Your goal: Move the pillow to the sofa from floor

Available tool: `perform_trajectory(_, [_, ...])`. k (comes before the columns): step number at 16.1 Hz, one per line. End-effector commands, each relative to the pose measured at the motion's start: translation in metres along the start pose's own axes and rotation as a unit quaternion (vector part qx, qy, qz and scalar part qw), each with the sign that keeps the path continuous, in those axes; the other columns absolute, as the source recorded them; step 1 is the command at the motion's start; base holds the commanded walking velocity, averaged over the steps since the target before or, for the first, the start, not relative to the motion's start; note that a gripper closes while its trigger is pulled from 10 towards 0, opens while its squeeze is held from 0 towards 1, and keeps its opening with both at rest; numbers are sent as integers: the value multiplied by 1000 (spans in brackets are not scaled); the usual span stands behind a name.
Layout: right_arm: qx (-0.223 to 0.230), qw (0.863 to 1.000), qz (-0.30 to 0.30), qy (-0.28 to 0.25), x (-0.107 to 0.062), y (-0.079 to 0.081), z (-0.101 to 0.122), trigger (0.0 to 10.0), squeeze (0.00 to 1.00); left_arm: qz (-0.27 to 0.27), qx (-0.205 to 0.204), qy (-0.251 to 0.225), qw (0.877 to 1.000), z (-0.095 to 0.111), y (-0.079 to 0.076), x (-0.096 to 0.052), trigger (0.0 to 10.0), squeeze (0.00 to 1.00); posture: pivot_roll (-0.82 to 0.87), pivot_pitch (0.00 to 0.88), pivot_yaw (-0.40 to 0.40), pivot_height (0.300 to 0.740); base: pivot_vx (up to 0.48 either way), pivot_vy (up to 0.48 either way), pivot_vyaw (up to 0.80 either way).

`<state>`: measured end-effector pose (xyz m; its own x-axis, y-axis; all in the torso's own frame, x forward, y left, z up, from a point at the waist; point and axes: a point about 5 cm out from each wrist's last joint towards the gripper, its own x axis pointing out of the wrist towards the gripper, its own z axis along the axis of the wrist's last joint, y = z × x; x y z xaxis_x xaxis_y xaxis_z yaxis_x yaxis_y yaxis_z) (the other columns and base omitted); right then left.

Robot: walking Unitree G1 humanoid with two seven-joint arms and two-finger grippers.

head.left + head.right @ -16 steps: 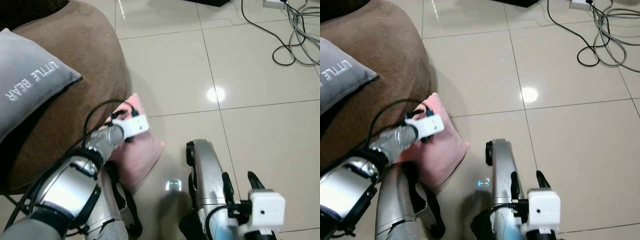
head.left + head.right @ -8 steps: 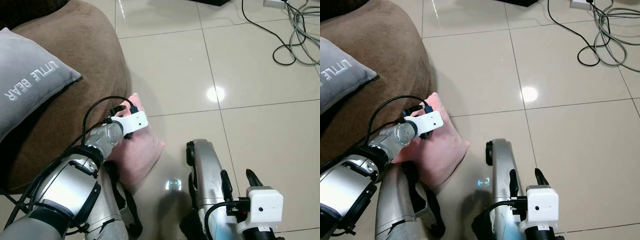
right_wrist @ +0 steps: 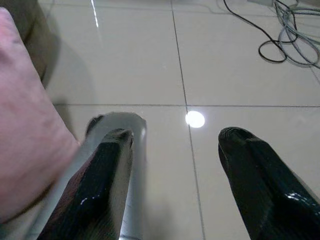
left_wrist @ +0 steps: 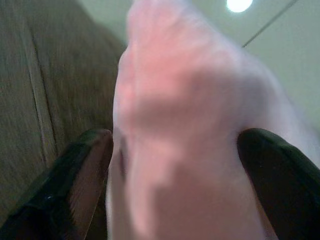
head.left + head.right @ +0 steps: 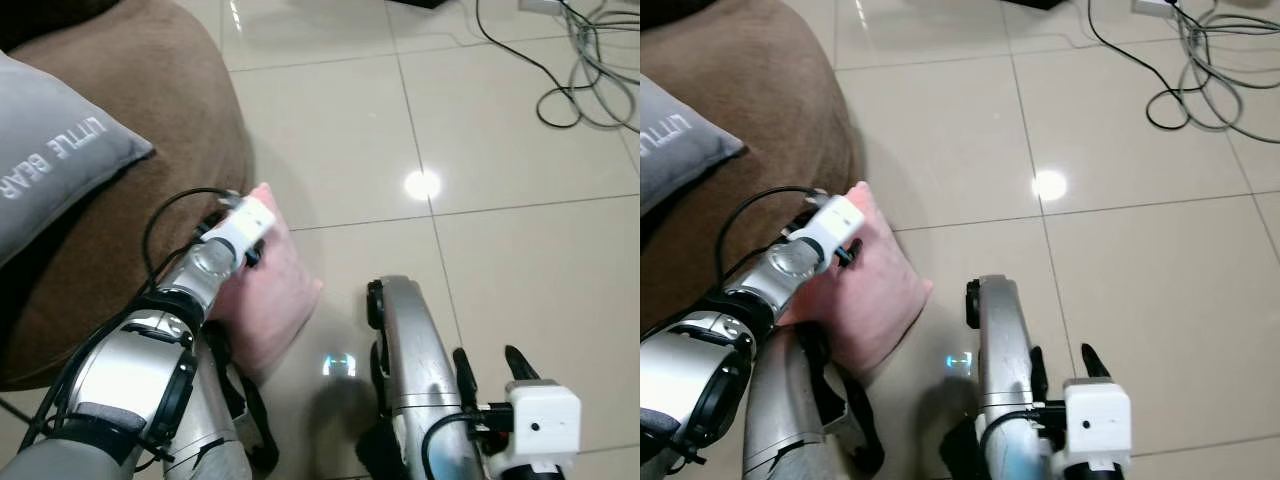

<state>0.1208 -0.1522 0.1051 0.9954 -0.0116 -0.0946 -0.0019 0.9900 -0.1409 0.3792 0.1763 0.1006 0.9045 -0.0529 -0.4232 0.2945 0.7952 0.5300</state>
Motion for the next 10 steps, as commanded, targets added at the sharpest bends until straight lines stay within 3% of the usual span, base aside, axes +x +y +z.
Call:
perform_trajectory(1, [-2, 1000, -1, 12, -6, -5, 1, 10000, 0, 8, -62, 41, 997, -24, -6, -3, 10000, 0, -484, 377, -3, 513, 0, 0, 0])
perform_trajectory(2, [-12, 1000, -4, 15, -9, -13, 3, 10000, 0, 15, -91, 62, 994, -38, -13, -5, 10000, 0, -497, 379, -18, 513, 0, 0, 0])
perform_trajectory(3, [-14, 1000, -4, 15, -9, -15, 4, 10000, 0, 15, -91, 67, 993, -41, -16, -5, 10000, 0, -511, 380, -31, 513, 0, 0, 0])
perform_trajectory(4, [-18, 1000, -3, 15, -11, -18, 5, 10000, 0, 13, -86, 73, 994, -45, -20, -6, 10000, 0, -525, 382, -45, 513, 0, 0, 0])
perform_trajectory(6, [-28, 999, -2, 22, -16, -23, 8, 10000, 0, 0, -33, 91, 995, -55, -32, -8, 10000, 0, -543, 391, -59, 513, 0, 0, 0])
perform_trajectory(9, [-29, 999, -1, 27, -19, -25, 9, 10000, 0, 1, -32, 94, 995, -55, -34, -8, 10000, 0, -553, 394, -62, 513, 0, 0, 0])
perform_trajectory(10, [-30, 999, -1, 29, -20, -25, 10, 10000, 0, 2, -36, 93, 995, -55, -34, -8, 10000, 1000, -554, 395, -62, 513, 0, 0, 0])
